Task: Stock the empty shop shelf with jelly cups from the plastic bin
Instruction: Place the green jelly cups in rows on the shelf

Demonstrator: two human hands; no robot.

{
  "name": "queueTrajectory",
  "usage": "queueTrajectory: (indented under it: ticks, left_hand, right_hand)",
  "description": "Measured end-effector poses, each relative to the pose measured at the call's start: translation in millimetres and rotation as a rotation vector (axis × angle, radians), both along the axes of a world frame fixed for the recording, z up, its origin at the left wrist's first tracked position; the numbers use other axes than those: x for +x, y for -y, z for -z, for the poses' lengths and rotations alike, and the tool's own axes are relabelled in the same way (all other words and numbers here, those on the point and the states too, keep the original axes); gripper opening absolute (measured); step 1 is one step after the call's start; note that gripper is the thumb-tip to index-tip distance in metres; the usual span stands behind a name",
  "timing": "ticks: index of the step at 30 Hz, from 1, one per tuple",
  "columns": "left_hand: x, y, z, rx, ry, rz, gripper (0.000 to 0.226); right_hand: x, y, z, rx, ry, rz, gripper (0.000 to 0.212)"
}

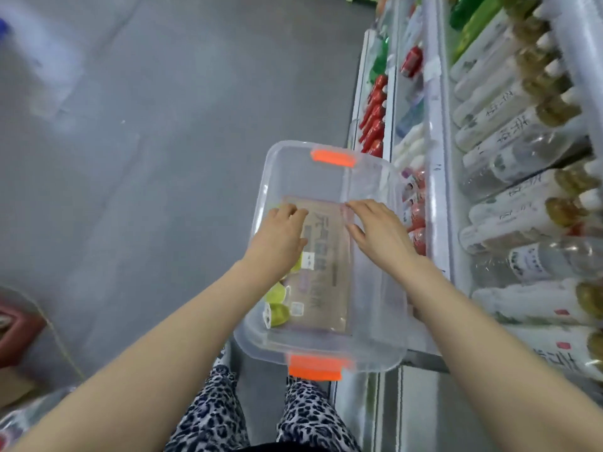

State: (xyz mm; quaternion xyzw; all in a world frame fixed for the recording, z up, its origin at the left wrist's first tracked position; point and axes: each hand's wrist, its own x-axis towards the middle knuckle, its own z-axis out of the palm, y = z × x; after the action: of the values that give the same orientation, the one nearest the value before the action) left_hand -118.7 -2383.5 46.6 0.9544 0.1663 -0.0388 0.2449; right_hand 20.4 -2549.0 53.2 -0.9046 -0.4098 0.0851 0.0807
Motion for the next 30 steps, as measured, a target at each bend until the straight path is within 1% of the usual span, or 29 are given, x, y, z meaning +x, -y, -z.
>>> queueTrajectory:
  ticks: [3, 6, 8, 11, 15, 17, 18, 21, 24, 27, 28, 30]
  left_hand:
    - [0, 21, 22, -0.062, -0.098, -0.148, 0.051]
    - [-6, 40, 44, -0.116, -0.219, -0.222, 0.054]
    - [-10, 46, 59, -0.129, -0.268, -0.281, 0.055]
    - [-12, 47, 78, -0.154, -0.338, -0.375, 0.051]
    - [-12, 52, 98, -0.137, -0.378, -0.413, 0.056]
    - [-10, 54, 103, -0.084, -0.373, -0.402, 0.052]
    - [-8, 53, 105, -0.06, -0.366, -0.394, 0.049]
    - [5, 48, 110, -0.036, -0.364, -0.398, 0.054]
    - [17, 45, 118, 0.015, -0.392, -0.393, 0.058]
    - [25, 45, 124, 0.12, -0.394, -0.355, 0.051]
    - [26, 44, 126, 0.159, -0.382, -0.345, 0.048]
    - [28, 42, 129, 0.203, -0.368, -0.334, 0.045]
  right_hand:
    - [26, -18, 27, -0.036, -0.06, -0.096, 0.041]
    - [35, -36, 58, -0.076, -0.125, -0.189, 0.045]
    - [35, -51, 80, -0.097, -0.171, -0.263, 0.052]
    - [39, -80, 99, -0.137, -0.175, -0.388, 0.063]
    - [49, -116, 112, -0.277, -0.167, -0.573, 0.058]
    - [52, -122, 119, -0.307, -0.147, -0.683, 0.053]
    - [53, -122, 123, -0.307, -0.152, -0.698, 0.052]
    - [54, -114, 125, -0.299, -0.108, -0.573, 0.048]
    - [55, -103, 122, -0.359, -0.035, -0.412, 0.047]
    - [61, -95, 124, -0.394, -0.001, -0.279, 0.041]
    - [62, -94, 126, -0.383, -0.006, -0.258, 0.042]
    - [64, -94, 134, -0.331, -0.074, -0.295, 0.047]
